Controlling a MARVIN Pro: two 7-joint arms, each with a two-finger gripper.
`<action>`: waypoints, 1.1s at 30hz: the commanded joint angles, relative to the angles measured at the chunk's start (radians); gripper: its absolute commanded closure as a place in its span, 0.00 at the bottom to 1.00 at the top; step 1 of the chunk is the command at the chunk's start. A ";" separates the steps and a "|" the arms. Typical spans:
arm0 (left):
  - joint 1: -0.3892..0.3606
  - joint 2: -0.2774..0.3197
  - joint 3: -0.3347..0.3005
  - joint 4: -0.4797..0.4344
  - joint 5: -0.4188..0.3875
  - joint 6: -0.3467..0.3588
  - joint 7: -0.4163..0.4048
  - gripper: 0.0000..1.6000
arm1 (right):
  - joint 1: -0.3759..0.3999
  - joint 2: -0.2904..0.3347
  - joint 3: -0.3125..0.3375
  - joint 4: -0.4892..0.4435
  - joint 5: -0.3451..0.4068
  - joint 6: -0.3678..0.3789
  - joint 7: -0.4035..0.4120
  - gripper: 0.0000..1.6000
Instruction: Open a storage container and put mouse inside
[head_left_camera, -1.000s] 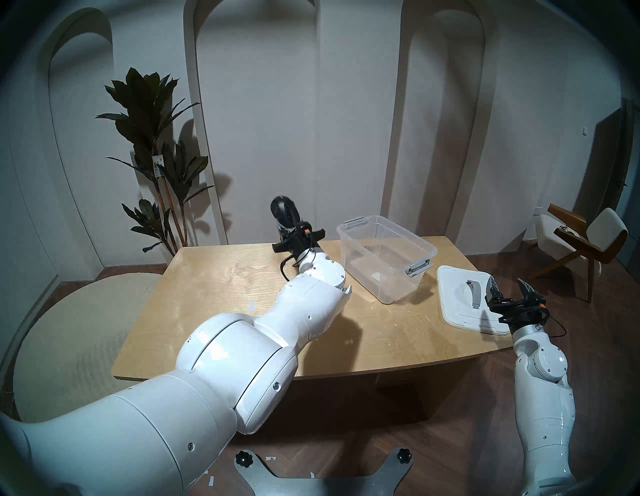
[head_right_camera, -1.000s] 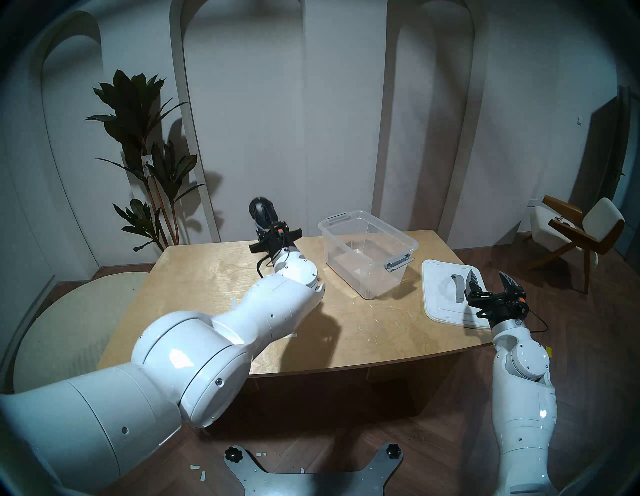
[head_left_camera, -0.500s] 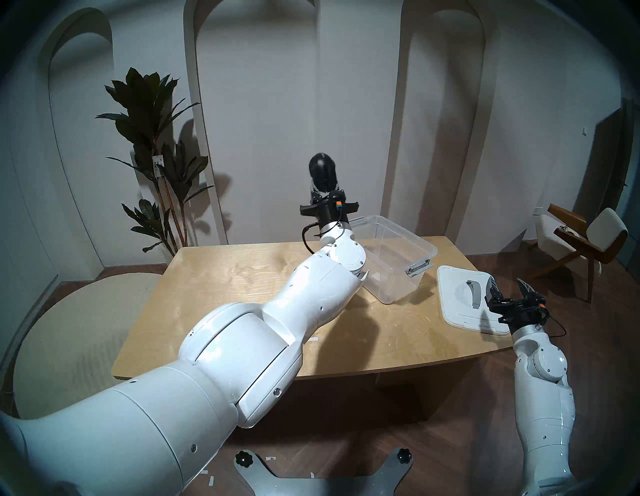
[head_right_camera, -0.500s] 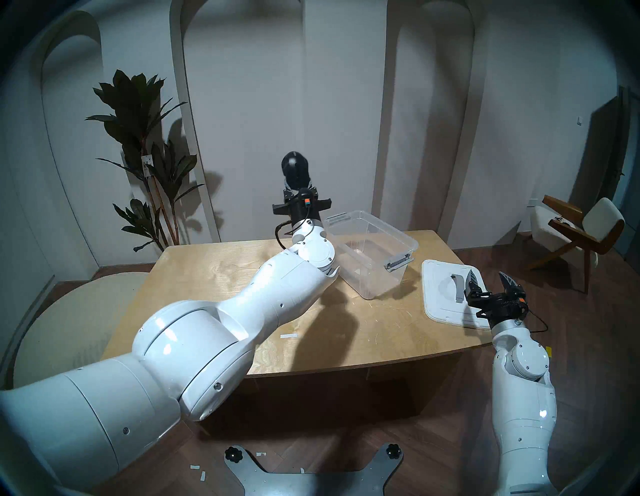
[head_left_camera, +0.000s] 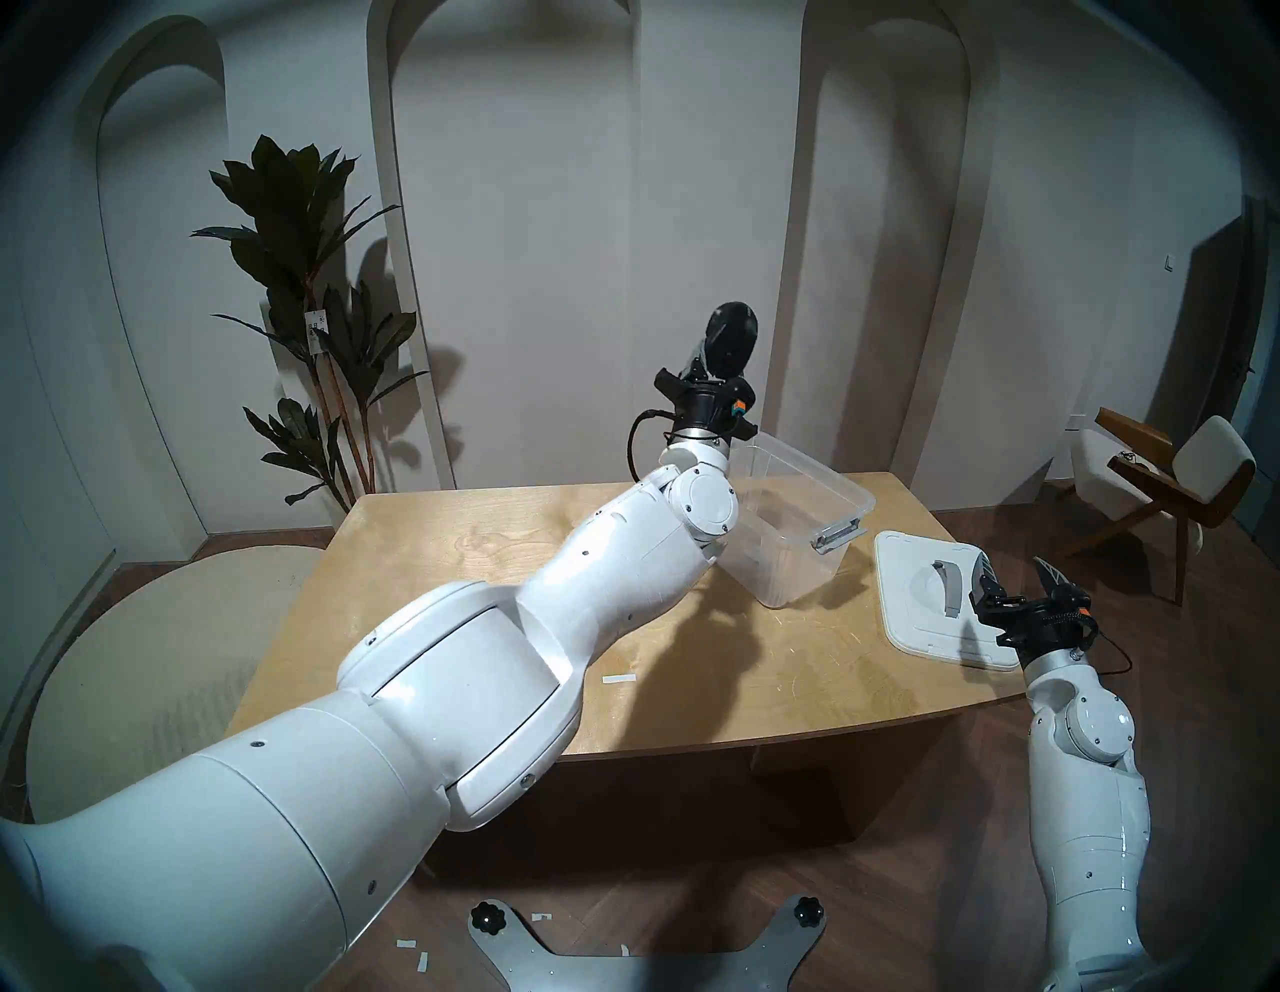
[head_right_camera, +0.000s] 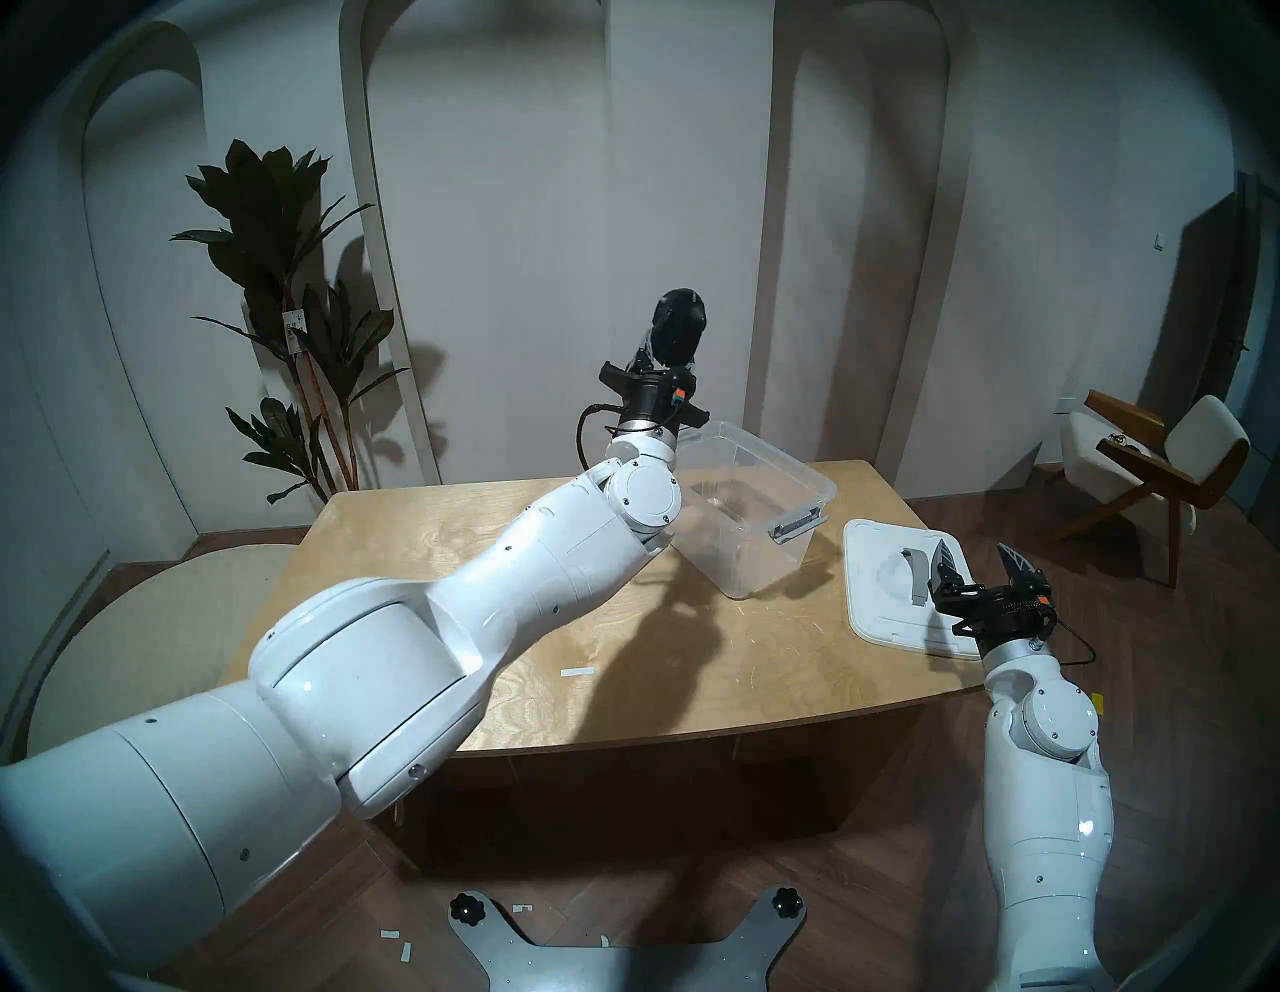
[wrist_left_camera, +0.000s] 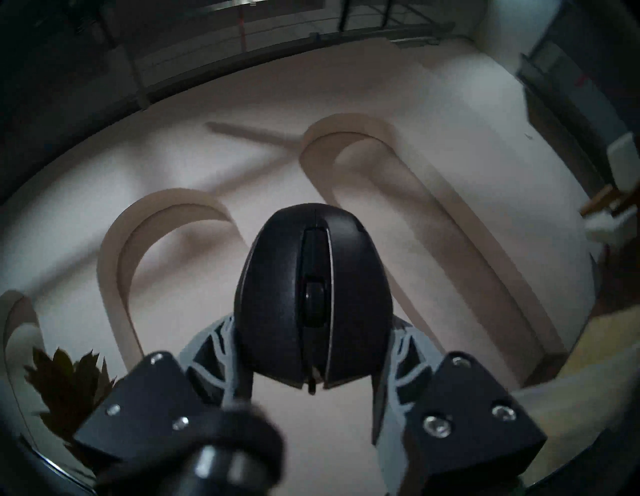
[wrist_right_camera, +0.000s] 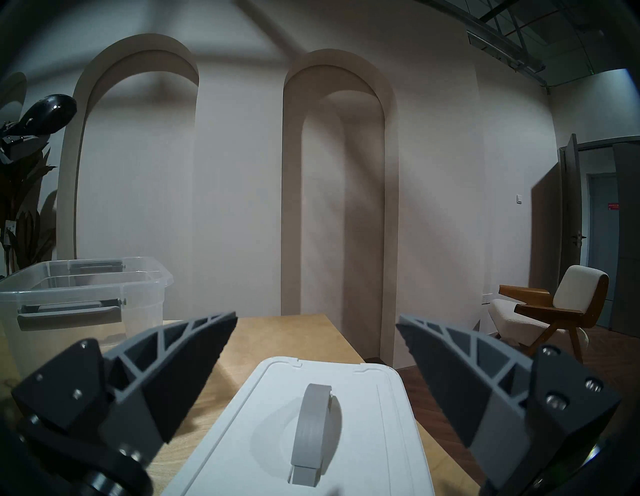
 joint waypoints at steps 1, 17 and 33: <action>-0.119 0.066 0.097 0.026 0.110 0.114 -0.124 1.00 | 0.006 -0.002 -0.001 -0.024 0.004 -0.008 0.003 0.00; -0.191 0.020 0.351 0.097 0.442 0.179 -0.276 1.00 | 0.004 -0.002 -0.001 -0.027 0.007 -0.008 0.004 0.00; -0.198 -0.044 0.461 0.234 0.559 0.071 -0.209 0.73 | 0.000 -0.004 -0.001 -0.035 0.009 -0.007 0.003 0.00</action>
